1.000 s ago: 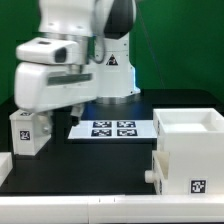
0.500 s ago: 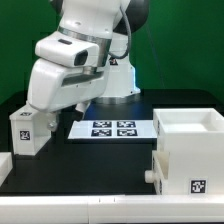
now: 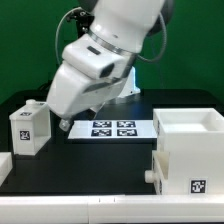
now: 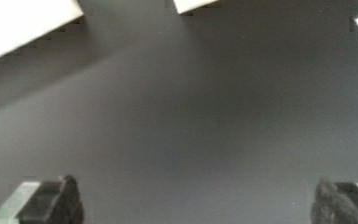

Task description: Assemble drawer

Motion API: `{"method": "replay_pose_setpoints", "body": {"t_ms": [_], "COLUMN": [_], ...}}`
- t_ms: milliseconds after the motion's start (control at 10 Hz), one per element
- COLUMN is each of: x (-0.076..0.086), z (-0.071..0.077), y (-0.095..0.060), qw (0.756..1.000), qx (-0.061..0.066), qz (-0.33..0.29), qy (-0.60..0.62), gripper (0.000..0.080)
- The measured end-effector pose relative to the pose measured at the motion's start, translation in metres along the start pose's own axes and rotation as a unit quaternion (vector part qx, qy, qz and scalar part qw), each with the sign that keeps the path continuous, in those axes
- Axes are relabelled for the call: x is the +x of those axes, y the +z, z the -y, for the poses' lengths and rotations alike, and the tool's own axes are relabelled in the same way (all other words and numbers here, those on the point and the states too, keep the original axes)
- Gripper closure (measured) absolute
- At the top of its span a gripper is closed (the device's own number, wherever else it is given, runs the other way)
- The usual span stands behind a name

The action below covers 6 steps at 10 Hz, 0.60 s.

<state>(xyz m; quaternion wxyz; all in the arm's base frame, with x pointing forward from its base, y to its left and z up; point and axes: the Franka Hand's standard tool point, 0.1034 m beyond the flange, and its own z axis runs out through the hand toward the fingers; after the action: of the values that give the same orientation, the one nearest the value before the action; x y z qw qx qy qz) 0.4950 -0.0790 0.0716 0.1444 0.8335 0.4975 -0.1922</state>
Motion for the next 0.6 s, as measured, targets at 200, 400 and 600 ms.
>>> {"method": "replay_pose_setpoints", "body": {"t_ms": [200,400,600], "x": [-0.007,-0.022,-0.013], "z": [0.006,0.013,0.019], "y": [0.028,0.042,0.040], "qw": [0.997,0.993,0.987], "qx": [-0.024,-0.013,-0.002], "qz": [0.070,0.110,0.155], "qy": [-0.031,-0.027,-0.029], "gripper": [0.0151,0.0151,0.0151]}}
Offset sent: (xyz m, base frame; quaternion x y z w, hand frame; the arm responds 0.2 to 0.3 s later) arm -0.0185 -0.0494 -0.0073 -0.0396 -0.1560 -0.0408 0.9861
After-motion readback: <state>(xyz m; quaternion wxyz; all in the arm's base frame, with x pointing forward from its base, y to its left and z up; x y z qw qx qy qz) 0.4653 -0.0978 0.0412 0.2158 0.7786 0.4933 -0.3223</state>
